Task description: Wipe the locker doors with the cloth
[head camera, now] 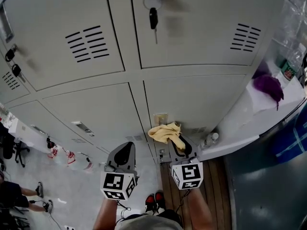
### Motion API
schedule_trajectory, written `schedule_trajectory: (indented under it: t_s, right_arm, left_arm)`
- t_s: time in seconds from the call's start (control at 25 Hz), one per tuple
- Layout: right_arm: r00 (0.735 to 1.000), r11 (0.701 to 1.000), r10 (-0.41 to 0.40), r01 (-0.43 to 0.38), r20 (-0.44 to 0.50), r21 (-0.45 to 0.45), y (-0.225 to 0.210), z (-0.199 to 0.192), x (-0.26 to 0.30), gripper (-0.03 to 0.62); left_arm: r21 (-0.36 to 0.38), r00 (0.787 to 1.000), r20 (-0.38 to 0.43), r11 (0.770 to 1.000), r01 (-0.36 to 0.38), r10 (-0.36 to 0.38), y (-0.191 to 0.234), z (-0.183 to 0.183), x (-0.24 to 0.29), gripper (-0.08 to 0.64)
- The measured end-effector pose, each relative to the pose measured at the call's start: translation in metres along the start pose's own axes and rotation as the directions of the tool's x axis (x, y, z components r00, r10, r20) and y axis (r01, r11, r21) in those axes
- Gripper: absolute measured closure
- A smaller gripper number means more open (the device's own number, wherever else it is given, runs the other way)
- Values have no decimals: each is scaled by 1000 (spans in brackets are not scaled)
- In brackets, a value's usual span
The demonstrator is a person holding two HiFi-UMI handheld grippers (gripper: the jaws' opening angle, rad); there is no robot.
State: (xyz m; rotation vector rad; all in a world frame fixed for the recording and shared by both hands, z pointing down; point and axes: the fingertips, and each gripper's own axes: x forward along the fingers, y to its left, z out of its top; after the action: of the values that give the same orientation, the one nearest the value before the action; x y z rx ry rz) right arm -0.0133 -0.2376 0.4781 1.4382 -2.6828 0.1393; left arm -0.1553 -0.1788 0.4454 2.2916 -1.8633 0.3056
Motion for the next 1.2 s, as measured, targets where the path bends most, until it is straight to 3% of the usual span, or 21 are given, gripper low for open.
schedule_trajectory:
  t_s: [0.64, 1.2]
  right_arm:
    - [1000, 1000, 2, -2, -4, 6, -8, -4, 12, 460]
    - [994, 994, -104, 104, -18, 22, -57, -11, -4, 457]
  left_arm:
    - [6, 1000, -4, 1000, -14, 14, 2, 3, 7, 537]
    - [10, 1000, 8, 1000, 17, -18, -15, 9, 17, 537]
